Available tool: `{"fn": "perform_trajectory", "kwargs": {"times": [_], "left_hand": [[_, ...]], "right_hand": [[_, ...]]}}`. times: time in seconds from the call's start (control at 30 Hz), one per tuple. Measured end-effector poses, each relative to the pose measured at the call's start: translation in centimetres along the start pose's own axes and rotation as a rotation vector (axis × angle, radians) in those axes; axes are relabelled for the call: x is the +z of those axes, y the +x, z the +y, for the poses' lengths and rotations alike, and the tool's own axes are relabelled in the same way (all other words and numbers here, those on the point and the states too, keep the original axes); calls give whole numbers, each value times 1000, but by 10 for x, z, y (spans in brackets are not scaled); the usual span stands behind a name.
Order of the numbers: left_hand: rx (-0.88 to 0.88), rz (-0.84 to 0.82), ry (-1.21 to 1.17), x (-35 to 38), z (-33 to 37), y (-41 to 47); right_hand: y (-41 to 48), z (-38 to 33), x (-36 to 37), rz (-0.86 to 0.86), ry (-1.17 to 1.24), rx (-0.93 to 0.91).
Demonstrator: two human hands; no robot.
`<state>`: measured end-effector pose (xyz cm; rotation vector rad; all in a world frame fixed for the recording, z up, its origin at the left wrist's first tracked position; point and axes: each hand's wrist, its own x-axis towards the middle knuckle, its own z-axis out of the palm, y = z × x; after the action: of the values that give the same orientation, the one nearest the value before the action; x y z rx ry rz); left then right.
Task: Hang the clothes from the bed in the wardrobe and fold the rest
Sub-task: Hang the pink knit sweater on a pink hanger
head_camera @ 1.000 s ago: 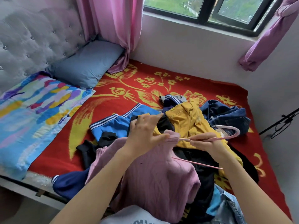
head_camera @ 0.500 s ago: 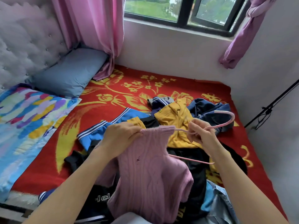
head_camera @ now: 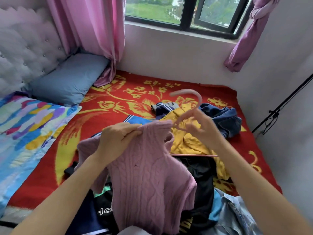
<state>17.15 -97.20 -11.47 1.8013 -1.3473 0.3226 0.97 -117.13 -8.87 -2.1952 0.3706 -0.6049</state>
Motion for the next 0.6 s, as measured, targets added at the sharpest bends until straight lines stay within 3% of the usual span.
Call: {"fn": "perform_trajectory", "kwargs": {"times": [0.13,0.23,0.3,0.47,0.53,0.6], "left_hand": [[-194,128,-127,-31,-20,8],[-202,198,-156,-46,-18,16],[-167,171,-212,-50,-11,26],[-139,170,-198,-41,-6,46],[-159,180,-208,-39,-8,48],[-182,195,-209,-41,-14,49]], "right_hand": [[4,42,-71,233,107,260],[-1,69,-77,232,282,502],[-4,66,-53,169,255,432],[11,7,31,-9,256,7],[13,3,49,-146,159,-48],[10,19,52,-224,-117,-101]]}}
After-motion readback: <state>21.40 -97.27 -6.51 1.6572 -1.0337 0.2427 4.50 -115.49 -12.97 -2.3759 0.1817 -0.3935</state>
